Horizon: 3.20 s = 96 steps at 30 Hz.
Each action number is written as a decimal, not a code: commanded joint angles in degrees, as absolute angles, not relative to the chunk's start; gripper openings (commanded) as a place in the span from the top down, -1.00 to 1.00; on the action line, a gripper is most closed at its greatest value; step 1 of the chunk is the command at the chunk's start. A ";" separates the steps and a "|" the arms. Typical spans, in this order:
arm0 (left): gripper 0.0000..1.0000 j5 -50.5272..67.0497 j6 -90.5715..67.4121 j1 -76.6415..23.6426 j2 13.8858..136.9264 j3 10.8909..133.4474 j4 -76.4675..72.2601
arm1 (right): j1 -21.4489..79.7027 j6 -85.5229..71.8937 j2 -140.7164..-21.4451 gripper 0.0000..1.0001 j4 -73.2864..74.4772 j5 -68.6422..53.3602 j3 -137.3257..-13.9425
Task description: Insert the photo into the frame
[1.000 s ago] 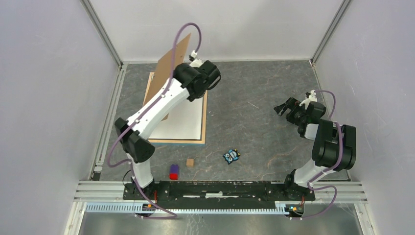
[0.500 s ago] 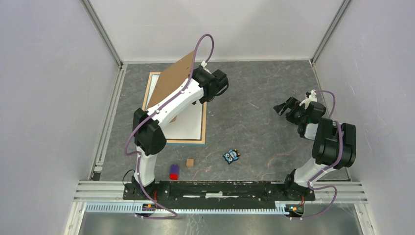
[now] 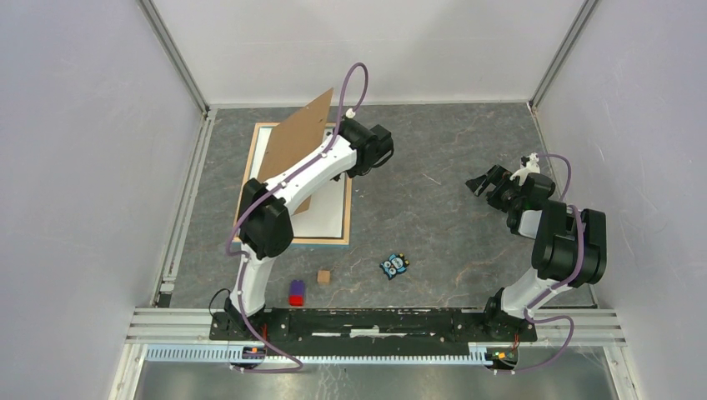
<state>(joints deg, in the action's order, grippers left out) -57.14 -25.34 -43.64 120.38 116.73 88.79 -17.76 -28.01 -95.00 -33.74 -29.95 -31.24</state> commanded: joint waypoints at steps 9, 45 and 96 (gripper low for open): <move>0.96 -65.49 -32.43 -42.53 121.24 116.96 94.33 | -17.86 -28.51 -96.09 -0.96 -34.19 -30.76 -31.19; -0.76 -46.07 -22.90 -41.31 117.84 108.39 77.55 | -17.85 -28.99 -96.24 -0.96 -35.07 -31.29 -30.94; -1.00 15.55 -35.82 20.97 105.92 68.75 17.36 | 16.33 -25.39 -96.63 -0.96 -23.42 -19.89 -48.33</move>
